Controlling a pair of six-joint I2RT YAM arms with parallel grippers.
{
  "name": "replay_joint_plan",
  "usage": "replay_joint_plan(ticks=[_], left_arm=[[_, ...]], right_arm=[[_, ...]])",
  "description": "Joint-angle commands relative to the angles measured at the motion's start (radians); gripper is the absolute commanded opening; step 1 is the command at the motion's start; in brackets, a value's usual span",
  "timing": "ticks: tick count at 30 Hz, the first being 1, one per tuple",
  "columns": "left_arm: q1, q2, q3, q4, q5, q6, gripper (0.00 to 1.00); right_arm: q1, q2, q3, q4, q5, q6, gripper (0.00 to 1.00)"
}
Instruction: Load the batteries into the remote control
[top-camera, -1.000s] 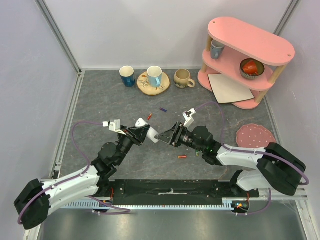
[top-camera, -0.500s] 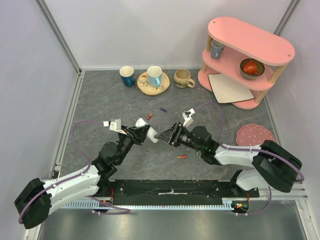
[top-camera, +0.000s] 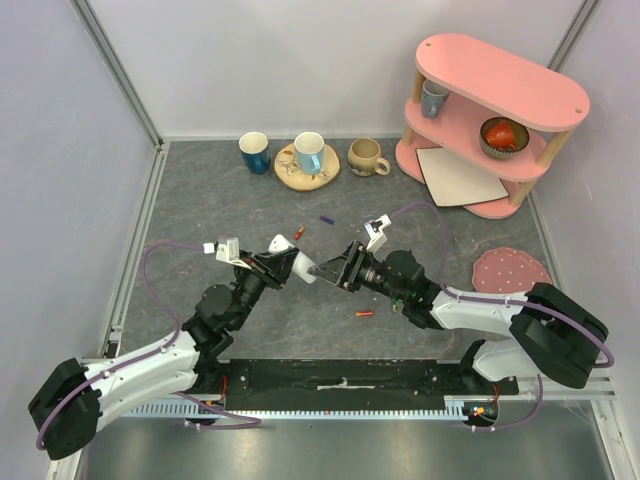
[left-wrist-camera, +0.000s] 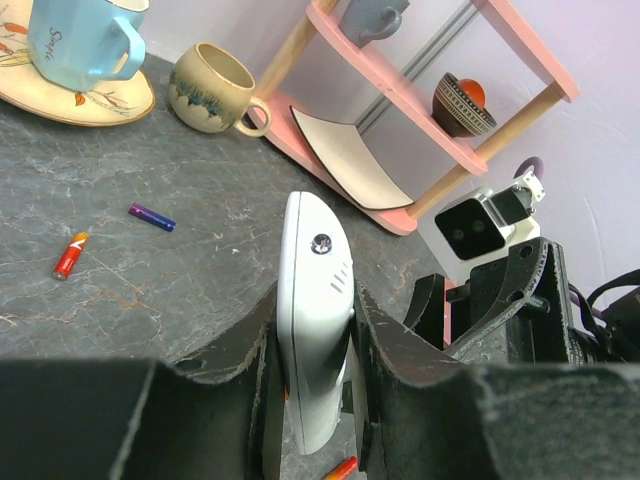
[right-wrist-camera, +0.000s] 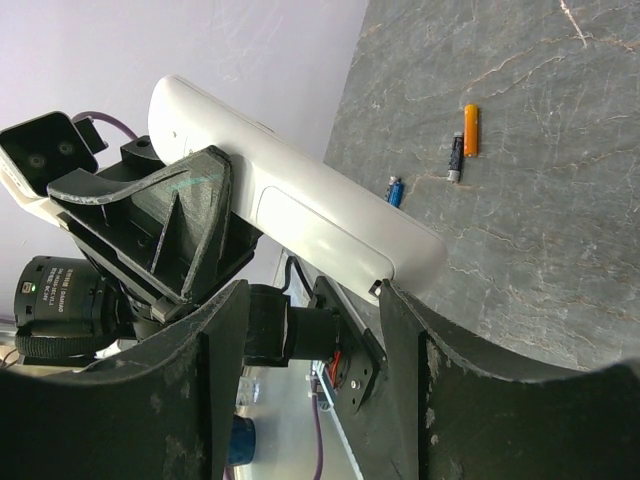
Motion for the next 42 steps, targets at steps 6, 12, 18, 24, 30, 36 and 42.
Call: replay_joint_plan(ticks=[6, 12, 18, 24, 30, 36, 42], left_arm=[[-0.017, -0.007, 0.018, 0.034, 0.026, 0.023, 0.02], [-0.017, -0.007, 0.024, 0.019, 0.026, 0.049, 0.02], [-0.017, 0.009, 0.021, 0.018, 0.034, 0.047, 0.02], [-0.024, 0.026, 0.015, 0.028, 0.038, 0.029, 0.02], [-0.026, 0.027, 0.014, 0.028, 0.034, 0.034, 0.02], [-0.026, 0.03, 0.008, 0.024, 0.02, 0.035, 0.02], [-0.024, 0.021, 0.006, 0.011, 0.001, 0.047, 0.02]], right_arm=[[0.0, -0.033, 0.051, 0.044, -0.003, -0.01, 0.63], [0.0, -0.041, 0.049, 0.041, -0.001, -0.012, 0.62], [0.0, -0.044, 0.051, 0.038, 0.0, -0.013, 0.63], [0.0, -0.032, 0.061, 0.044, -0.001, -0.015, 0.63], [-0.002, -0.035, 0.072, 0.039, -0.007, -0.018, 0.63], [0.0, -0.055, 0.072, 0.018, -0.015, -0.03, 0.63], [0.0, -0.072, 0.066, 0.01, -0.019, -0.032, 0.63]])
